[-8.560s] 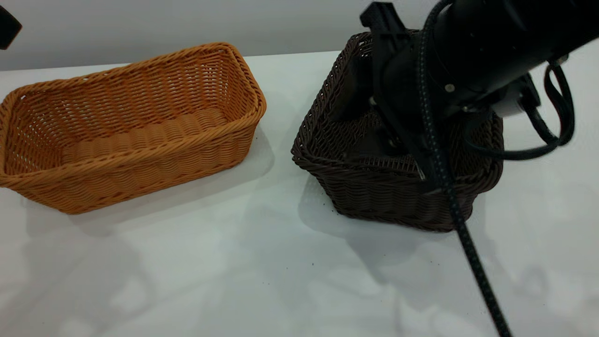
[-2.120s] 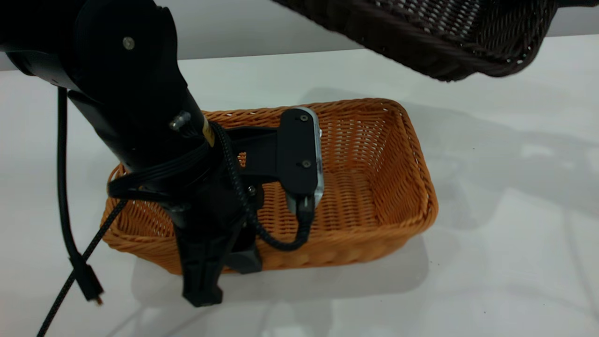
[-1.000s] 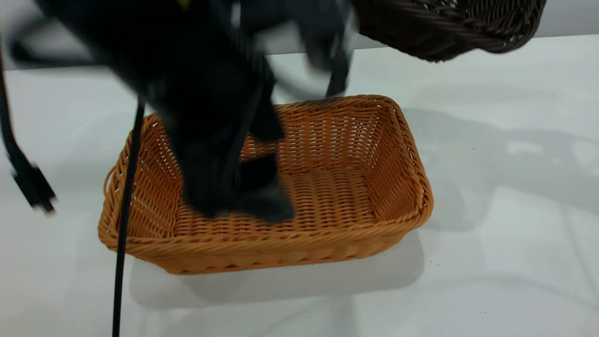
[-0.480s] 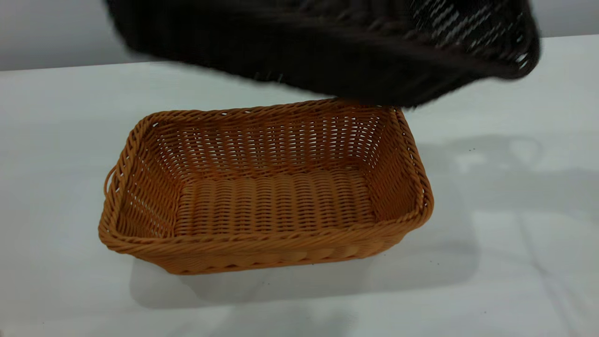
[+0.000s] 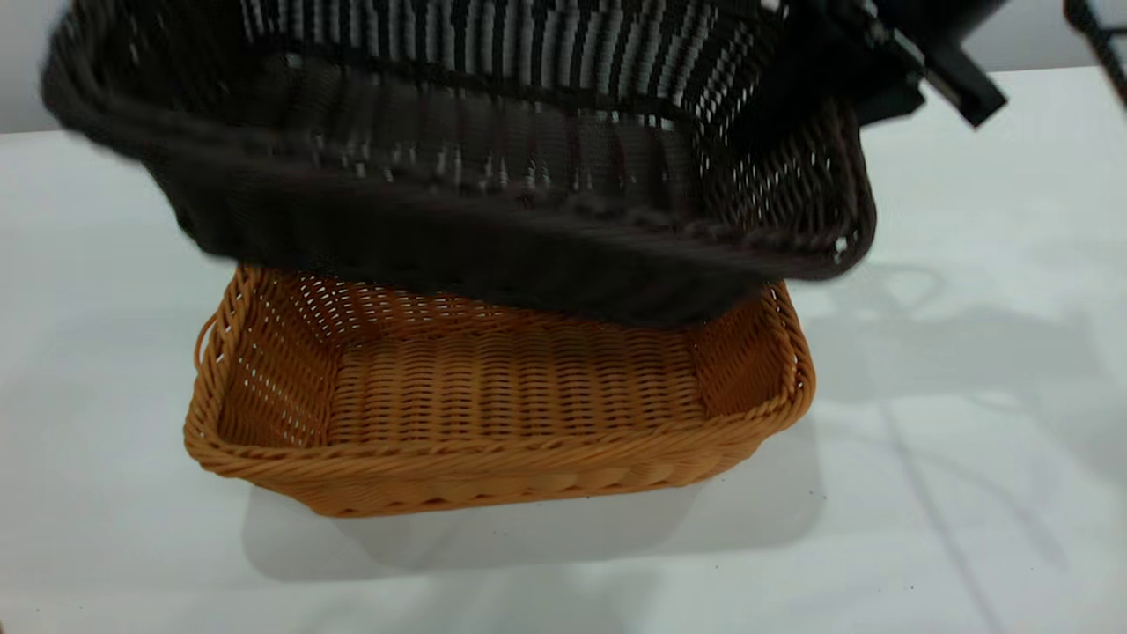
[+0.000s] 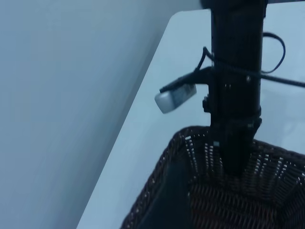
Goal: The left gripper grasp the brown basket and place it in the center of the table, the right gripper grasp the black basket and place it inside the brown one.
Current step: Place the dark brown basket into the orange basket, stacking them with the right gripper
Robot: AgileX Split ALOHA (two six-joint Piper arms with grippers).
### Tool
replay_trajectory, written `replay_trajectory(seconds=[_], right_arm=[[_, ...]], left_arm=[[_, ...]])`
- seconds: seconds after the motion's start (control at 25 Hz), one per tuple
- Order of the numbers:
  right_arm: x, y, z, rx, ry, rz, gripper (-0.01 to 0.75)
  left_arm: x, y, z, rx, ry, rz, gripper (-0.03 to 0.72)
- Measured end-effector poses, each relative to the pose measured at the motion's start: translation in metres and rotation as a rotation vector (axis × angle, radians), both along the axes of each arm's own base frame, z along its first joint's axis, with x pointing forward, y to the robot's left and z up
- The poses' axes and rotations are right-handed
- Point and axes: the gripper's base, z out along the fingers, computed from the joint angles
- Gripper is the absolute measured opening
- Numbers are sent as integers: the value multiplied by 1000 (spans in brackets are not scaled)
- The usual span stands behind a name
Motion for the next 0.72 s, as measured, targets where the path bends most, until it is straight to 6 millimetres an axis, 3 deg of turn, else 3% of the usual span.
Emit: replay_trajectory(seconds=[0.28, 0.72], right_arm=[[-1, 0, -25, -85, 46, 46, 119], [-2, 1, -30, -145, 5, 83, 118]], left_arm=[[0, 0, 0, 3, -2, 1, 627], [0, 1, -1, 13, 8, 5, 627]])
